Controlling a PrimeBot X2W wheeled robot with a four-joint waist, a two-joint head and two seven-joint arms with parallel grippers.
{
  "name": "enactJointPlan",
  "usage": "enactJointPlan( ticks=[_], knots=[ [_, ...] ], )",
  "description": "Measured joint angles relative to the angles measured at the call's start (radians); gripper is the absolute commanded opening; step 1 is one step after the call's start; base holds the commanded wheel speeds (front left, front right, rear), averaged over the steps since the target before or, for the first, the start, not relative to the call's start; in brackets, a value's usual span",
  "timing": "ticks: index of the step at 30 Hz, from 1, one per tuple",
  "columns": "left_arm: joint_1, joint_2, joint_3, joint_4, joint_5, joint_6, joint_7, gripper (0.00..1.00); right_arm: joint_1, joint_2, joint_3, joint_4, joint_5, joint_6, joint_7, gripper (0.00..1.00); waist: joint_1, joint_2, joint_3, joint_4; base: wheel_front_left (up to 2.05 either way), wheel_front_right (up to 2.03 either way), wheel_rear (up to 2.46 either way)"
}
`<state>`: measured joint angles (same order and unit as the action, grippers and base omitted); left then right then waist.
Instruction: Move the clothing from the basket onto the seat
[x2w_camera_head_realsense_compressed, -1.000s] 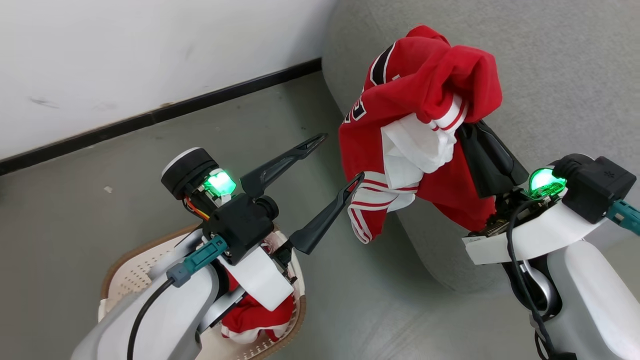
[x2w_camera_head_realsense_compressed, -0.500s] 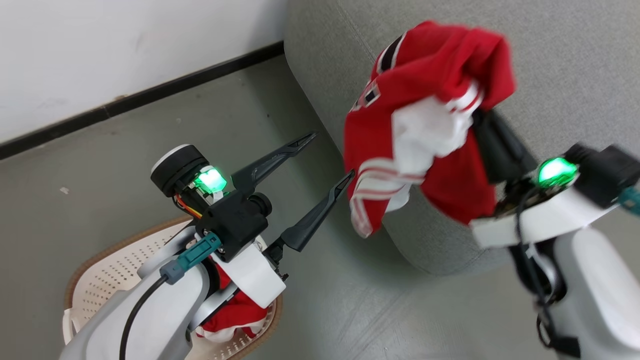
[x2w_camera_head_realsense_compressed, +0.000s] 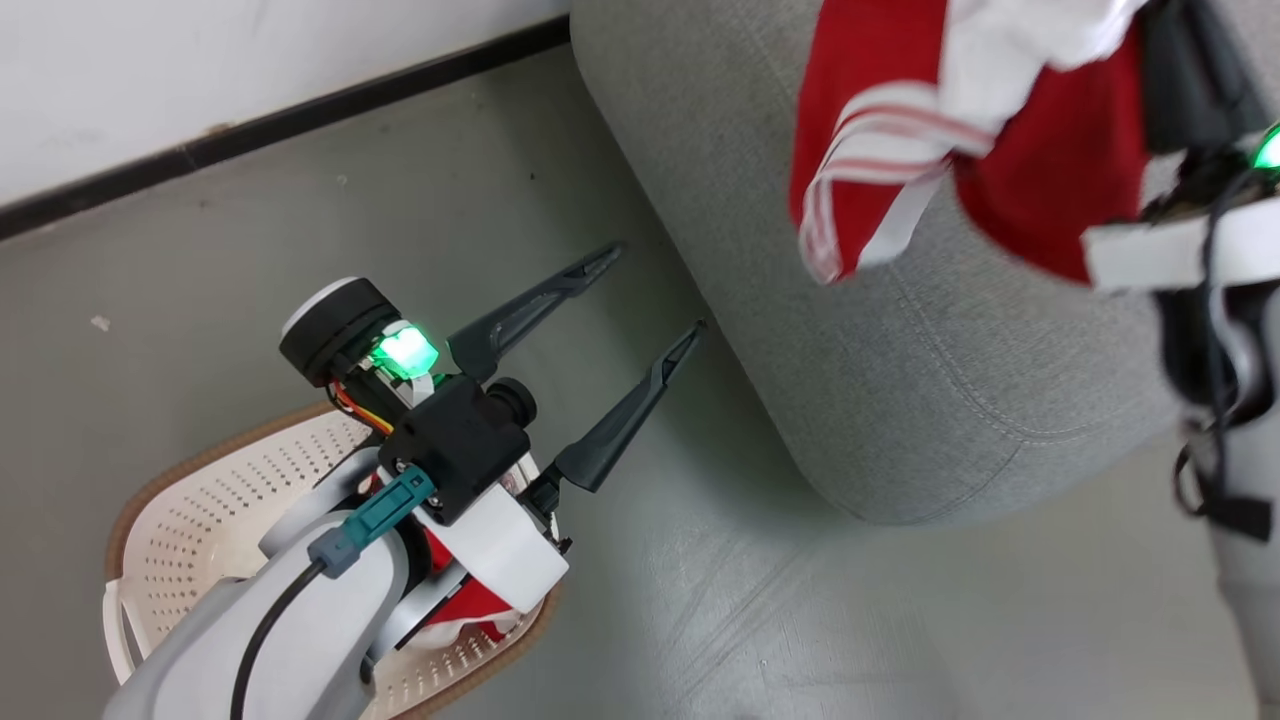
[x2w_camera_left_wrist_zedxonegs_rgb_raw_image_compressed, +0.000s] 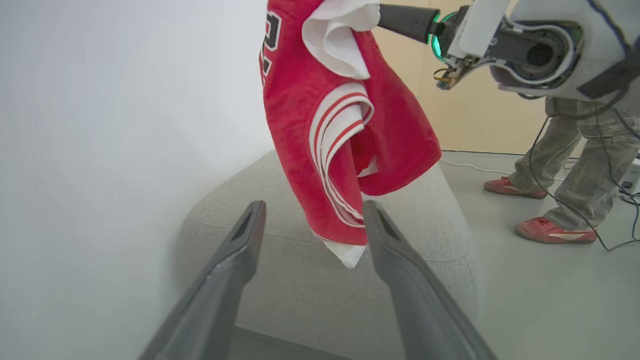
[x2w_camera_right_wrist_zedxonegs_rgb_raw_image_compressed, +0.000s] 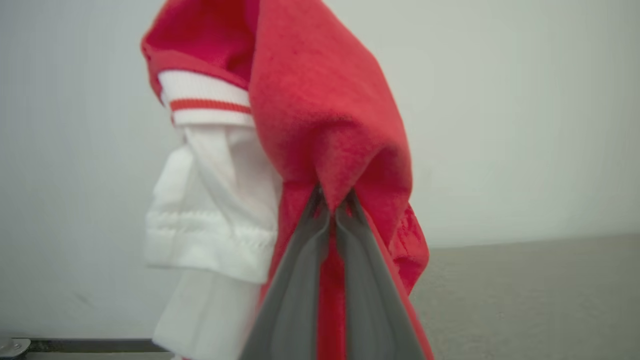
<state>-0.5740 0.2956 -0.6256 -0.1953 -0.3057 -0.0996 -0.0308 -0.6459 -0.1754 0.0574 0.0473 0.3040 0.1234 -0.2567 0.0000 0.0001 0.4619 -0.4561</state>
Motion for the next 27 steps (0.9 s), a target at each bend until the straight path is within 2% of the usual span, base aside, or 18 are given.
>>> enactJointPlan(
  ticks=[13,27],
  knots=[
    [-0.022,0.018,0.000,-0.082,0.029,0.009,0.050,1.00,-0.231,-0.119,-0.049,0.115,-0.014,0.000,0.000,0.00,0.0000,0.0000,0.093,0.051,0.00,0.00,0.00],
    [-0.054,0.029,-0.015,-0.150,0.045,0.017,0.119,1.00,-0.435,-0.264,-0.145,0.154,-0.005,0.000,0.000,0.00,0.0000,0.0000,0.208,0.107,0.00,0.00,0.00]
  ],
)
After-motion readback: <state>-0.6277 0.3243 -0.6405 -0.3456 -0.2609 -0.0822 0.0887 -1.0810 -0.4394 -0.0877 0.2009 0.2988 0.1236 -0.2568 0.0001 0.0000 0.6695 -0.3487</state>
